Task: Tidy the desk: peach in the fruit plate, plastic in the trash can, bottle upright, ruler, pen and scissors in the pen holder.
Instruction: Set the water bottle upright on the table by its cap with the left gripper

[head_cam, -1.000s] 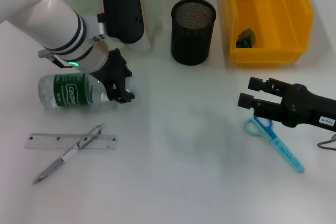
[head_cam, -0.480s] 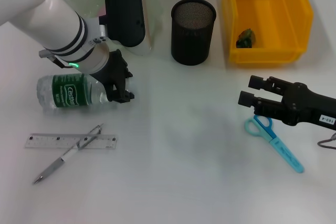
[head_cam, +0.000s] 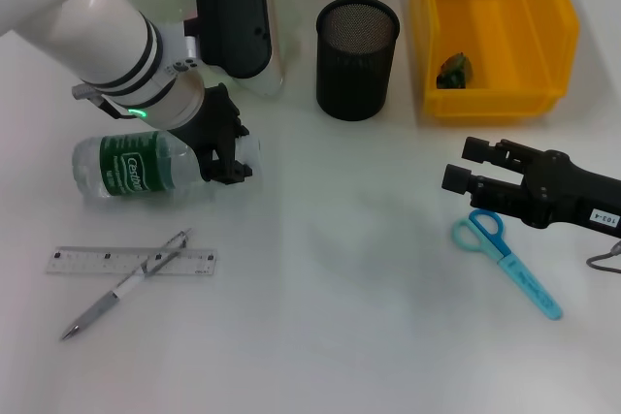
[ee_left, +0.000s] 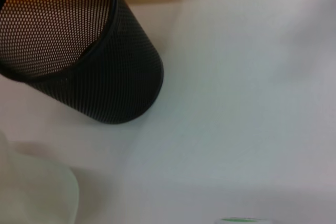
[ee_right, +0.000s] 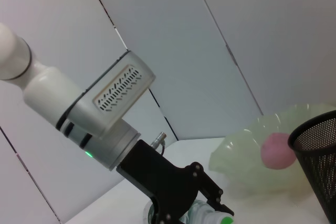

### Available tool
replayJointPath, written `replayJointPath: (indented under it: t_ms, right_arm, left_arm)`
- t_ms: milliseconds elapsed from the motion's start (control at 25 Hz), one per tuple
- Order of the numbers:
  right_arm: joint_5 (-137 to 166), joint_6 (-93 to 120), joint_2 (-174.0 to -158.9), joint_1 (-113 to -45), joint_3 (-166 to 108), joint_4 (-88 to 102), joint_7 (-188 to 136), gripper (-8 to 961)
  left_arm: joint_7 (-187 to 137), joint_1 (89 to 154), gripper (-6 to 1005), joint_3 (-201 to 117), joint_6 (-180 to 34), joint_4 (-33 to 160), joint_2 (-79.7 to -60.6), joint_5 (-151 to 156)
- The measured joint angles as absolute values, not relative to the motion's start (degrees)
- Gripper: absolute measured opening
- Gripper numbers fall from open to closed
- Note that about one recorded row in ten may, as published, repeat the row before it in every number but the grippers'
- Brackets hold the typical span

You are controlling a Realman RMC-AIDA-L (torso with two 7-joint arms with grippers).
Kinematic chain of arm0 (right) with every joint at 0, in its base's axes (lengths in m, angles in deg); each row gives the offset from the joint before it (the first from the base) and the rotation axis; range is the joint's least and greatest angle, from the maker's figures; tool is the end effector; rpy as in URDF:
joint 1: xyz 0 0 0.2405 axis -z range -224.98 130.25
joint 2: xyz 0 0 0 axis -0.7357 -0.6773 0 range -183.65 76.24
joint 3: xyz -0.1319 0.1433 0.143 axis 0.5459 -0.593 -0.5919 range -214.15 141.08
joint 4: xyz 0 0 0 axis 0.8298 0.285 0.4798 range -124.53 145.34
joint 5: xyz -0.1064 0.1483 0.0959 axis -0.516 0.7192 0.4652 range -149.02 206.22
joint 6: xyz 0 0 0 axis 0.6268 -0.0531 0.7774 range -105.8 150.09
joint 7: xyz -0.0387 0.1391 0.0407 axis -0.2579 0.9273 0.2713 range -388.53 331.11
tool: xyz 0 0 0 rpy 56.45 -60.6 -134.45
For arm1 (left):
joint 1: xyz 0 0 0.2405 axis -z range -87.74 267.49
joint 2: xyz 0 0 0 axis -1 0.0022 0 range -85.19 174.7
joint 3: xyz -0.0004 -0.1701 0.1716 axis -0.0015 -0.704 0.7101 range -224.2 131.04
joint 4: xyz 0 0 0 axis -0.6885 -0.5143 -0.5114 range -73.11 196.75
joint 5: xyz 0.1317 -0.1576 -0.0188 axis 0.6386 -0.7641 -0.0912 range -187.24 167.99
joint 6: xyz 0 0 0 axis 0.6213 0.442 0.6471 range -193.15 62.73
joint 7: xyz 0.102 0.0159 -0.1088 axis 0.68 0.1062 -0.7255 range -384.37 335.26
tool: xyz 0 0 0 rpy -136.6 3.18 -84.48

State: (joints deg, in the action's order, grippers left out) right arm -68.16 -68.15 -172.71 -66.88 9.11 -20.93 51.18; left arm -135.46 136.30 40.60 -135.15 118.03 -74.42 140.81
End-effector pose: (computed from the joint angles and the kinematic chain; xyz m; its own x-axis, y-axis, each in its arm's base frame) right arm 0.2753 0.2777 -0.0032 0.5472 -0.4556 -0.7021 -0.6575 -0.7531 -0.0237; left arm -0.1639 0.3888 -0.0511 0.8709 -0.0006 -0.4914 -0.1396 -0.9591 -0.2462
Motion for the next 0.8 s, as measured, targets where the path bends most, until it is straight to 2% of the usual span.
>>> replayJointPath:
  t_ms: [800]
  right_arm:
    - [-68.2, -68.0, -172.71, -66.9, 9.1, -20.8, 51.2, 761]
  left_arm:
    - [-138.2, 133.9, 447, 41.4, -138.1, 127.7, -74.29, 143.7]
